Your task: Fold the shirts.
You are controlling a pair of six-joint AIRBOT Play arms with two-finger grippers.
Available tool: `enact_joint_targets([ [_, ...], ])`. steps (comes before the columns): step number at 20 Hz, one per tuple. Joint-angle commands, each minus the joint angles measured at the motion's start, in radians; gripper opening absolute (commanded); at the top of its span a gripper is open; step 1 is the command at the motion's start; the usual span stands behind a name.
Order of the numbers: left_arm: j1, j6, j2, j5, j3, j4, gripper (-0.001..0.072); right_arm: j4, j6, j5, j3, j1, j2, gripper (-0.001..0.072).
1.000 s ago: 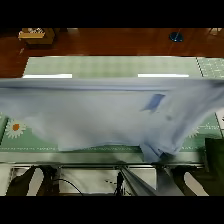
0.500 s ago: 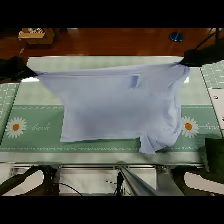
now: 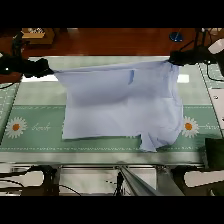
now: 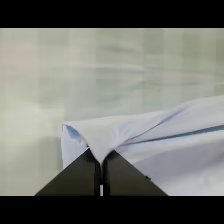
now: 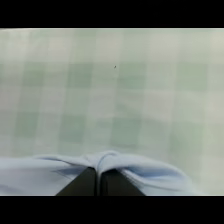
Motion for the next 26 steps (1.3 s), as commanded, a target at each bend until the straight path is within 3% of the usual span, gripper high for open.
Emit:
enact_joint_targets([
  [1, -0.039, 0.007, -0.090, 0.163, 0.000, -0.015, 0.0023, 0.039, -0.002, -0.149, 0.000, 0.001, -0.071, 0.0031],
  [5, -0.100, 0.060, -0.183, 0.238, 0.000, -0.014, 0.0023, 0.031, -0.031, -0.165, 0.000, 0.001, -0.134, 0.0031],
  [9, -0.117, 0.059, -0.214, 0.293, 0.002, -0.014, 0.0023, 0.032, -0.030, -0.150, 0.000, 0.000, -0.148, 0.0031],
  [11, -0.100, 0.059, -0.204, 0.212, 0.027, -0.010, 0.0022, 0.008, -0.028, -0.053, 0.000, -0.010, -0.117, 0.0031],
  [14, -0.062, 0.056, -0.196, -0.065, 0.101, -0.008, 0.0022, -0.240, 0.097, 0.166, 0.000, -0.037, -0.047, 0.0031],
  [16, -0.042, 0.032, -0.196, -0.208, 0.127, -0.008, 0.0022, -0.328, 0.122, 0.311, 0.000, -0.054, -0.009, 0.0031],
  [18, -0.049, 0.006, -0.203, -0.243, 0.118, -0.008, 0.0022, -0.330, 0.121, 0.404, -0.002, -0.053, -0.006, 0.0031],
  [26, -0.092, -0.071, -0.319, -0.221, 0.109, -0.011, 0.0023, -0.280, 0.197, 0.462, -0.061, -0.037, -0.092, 0.0032],
])
